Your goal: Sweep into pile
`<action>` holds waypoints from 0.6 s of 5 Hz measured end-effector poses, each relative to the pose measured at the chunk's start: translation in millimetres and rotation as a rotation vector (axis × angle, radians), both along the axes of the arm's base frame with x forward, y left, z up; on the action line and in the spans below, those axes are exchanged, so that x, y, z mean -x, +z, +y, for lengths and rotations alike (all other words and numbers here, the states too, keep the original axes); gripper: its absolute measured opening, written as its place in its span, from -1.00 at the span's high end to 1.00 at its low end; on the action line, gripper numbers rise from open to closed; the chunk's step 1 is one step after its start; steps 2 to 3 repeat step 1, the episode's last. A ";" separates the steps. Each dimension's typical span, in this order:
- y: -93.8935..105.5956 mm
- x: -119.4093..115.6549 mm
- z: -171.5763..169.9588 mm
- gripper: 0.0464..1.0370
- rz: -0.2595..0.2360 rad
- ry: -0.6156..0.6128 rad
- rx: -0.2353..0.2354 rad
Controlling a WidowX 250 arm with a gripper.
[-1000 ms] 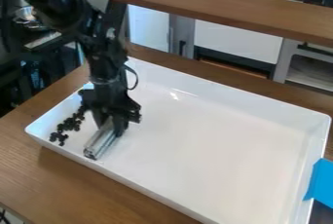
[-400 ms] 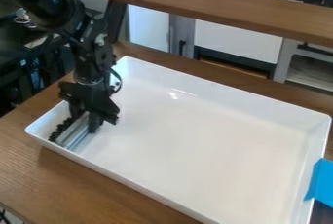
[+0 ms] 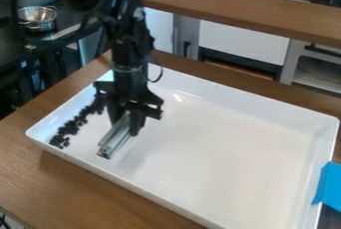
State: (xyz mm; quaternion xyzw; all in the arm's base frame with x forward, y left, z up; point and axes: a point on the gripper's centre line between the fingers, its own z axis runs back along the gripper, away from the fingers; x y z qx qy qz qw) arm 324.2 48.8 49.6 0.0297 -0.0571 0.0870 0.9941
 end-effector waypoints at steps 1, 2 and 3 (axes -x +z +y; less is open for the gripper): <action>1.9 -0.9 -42.8 0.32 0.019 0.007 0.047; 1.9 -0.9 -42.8 0.32 0.019 0.007 0.047; 1.9 -0.9 -42.8 0.32 0.019 0.007 0.047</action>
